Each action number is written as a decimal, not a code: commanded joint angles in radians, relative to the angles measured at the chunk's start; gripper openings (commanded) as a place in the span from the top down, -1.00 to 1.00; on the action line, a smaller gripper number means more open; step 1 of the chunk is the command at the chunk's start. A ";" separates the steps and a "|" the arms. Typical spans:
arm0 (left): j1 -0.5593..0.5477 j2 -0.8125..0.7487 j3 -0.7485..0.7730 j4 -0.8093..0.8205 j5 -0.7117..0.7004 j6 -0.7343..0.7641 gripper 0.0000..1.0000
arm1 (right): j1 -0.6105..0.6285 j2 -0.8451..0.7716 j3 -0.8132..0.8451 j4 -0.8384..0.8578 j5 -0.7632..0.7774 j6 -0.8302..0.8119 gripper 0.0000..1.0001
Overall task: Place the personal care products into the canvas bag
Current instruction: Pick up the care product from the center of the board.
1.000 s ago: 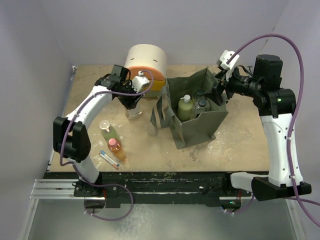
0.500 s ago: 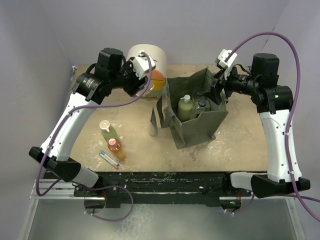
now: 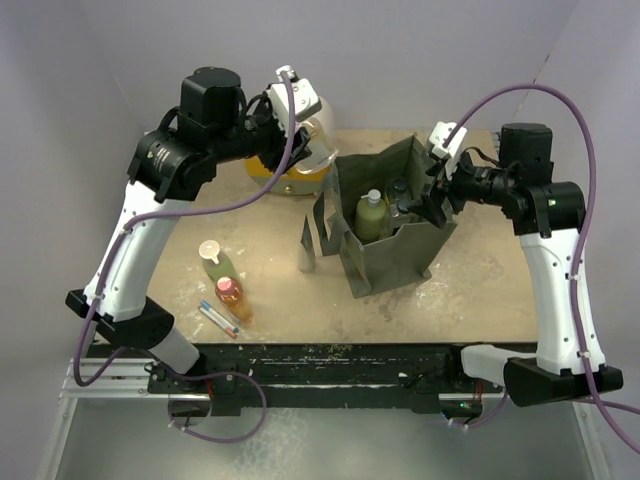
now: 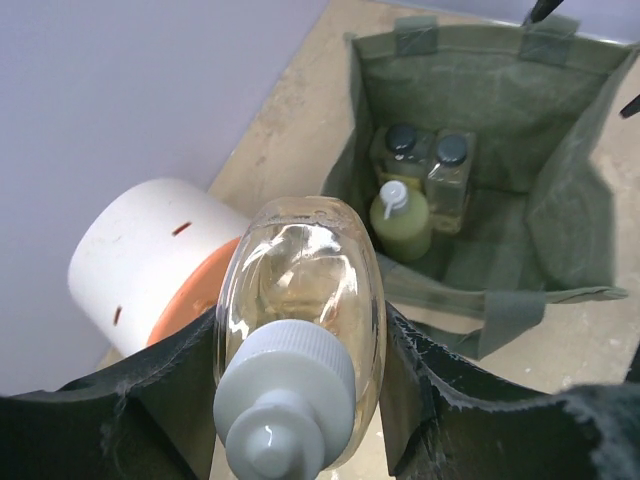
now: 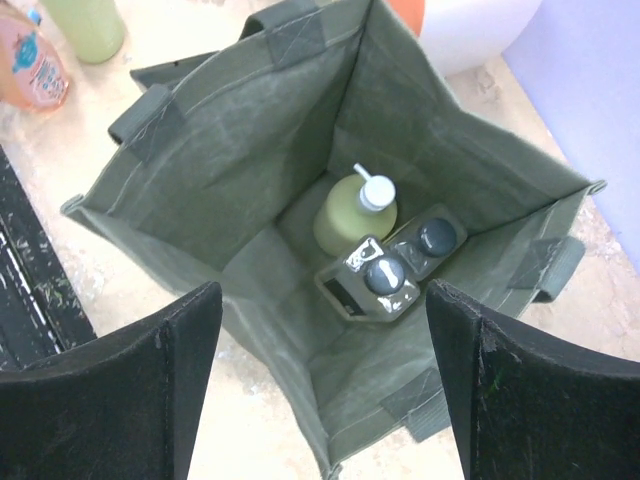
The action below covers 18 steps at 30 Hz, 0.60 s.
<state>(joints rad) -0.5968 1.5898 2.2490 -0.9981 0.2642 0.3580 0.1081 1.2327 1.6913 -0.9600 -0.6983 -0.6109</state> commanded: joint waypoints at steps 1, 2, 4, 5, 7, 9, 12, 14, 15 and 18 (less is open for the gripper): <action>-0.047 0.011 0.106 0.156 0.087 -0.051 1.00 | -0.003 -0.053 -0.022 -0.074 -0.004 -0.088 -0.68; -0.058 0.020 0.113 0.164 0.094 -0.056 1.00 | -0.004 -0.055 -0.036 -0.085 0.004 -0.098 -0.67; -0.078 0.037 0.121 0.183 0.114 -0.070 1.00 | -0.003 -0.054 -0.053 -0.108 0.021 -0.128 -0.66; -0.086 0.045 0.122 0.193 0.128 -0.081 1.00 | -0.003 -0.052 -0.062 -0.118 0.029 -0.141 -0.66; -0.097 0.062 0.122 0.223 0.162 -0.111 1.00 | -0.003 -0.051 -0.078 -0.128 0.041 -0.163 -0.66; -0.104 0.080 0.121 0.247 0.197 -0.148 1.00 | -0.003 -0.056 -0.101 -0.124 0.057 -0.177 -0.66; -0.114 0.114 0.122 0.274 0.245 -0.201 1.00 | -0.002 -0.059 -0.139 -0.118 0.080 -0.200 -0.65; -0.119 0.137 0.122 0.289 0.266 -0.222 1.00 | -0.002 -0.049 -0.153 -0.122 0.088 -0.218 -0.64; -0.123 0.149 0.119 0.296 0.274 -0.228 1.00 | -0.002 -0.042 -0.155 -0.127 0.087 -0.232 -0.62; -0.127 0.185 0.112 0.322 0.298 -0.246 1.00 | -0.002 -0.017 -0.149 -0.158 0.077 -0.260 -0.52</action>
<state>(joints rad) -0.7162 1.7752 2.2951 -0.9070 0.4778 0.1719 0.1081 1.1954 1.5349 -1.0744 -0.6197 -0.8085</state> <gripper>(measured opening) 0.581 0.791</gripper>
